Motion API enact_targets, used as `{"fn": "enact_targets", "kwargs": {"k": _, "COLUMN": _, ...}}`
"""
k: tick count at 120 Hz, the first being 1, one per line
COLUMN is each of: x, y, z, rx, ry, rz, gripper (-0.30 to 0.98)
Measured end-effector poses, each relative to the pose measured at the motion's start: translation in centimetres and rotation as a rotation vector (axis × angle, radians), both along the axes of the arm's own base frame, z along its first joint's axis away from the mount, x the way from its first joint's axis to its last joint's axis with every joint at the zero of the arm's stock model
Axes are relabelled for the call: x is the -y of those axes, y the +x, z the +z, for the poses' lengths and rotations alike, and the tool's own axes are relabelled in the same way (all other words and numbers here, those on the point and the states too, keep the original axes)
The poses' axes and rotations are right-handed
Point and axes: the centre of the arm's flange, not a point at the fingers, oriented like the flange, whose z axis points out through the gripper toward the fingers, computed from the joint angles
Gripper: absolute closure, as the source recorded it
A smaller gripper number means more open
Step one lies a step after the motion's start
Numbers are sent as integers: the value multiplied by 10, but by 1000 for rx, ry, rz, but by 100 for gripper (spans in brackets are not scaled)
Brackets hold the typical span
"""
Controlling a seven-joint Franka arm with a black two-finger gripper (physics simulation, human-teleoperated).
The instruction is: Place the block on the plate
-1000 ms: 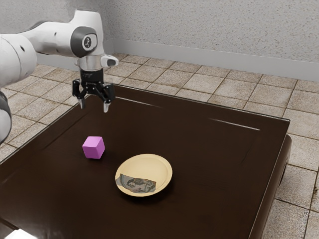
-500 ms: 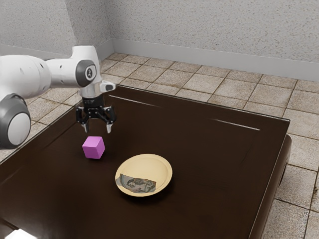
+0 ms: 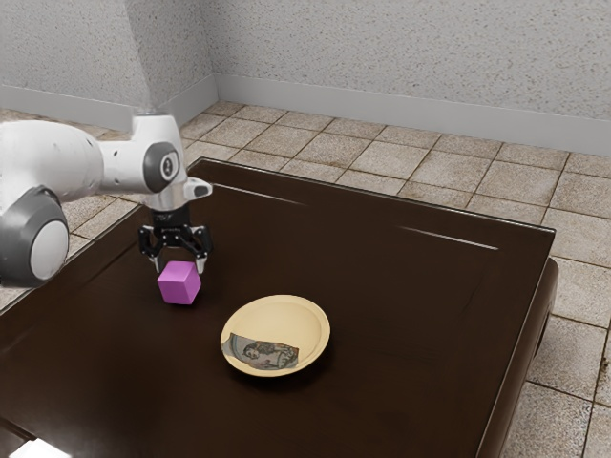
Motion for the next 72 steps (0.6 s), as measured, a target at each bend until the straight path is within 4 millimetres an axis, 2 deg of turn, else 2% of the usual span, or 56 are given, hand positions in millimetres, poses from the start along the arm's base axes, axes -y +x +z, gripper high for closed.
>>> {"fn": "enact_targets", "kwargs": {"k": 14, "x": -5, "y": -1, "z": -22, "rx": -16, "ry": -3, "rz": -10, "gripper": 0}}
{"fn": "enact_targets", "kwargs": {"k": 25, "x": -10, "y": -1, "z": -32, "rx": -20, "ry": -4, "rz": -14, "gripper": 0}}
{"fn": "enact_targets", "kwargs": {"k": 36, "x": -11, "y": -1, "z": -33, "rx": -17, "ry": -6, "rz": -23, "gripper": 4}}
{"fn": "enact_targets", "kwargs": {"k": 54, "x": -11, "y": 0, "z": -32, "rx": -11, "ry": -8, "rz": -38, "gripper": 26}}
{"fn": "enact_targets", "kwargs": {"k": 72, "x": -10, "y": 2, "z": -24, "rx": 3, "ry": -6, "rz": -53, "gripper": 32}}
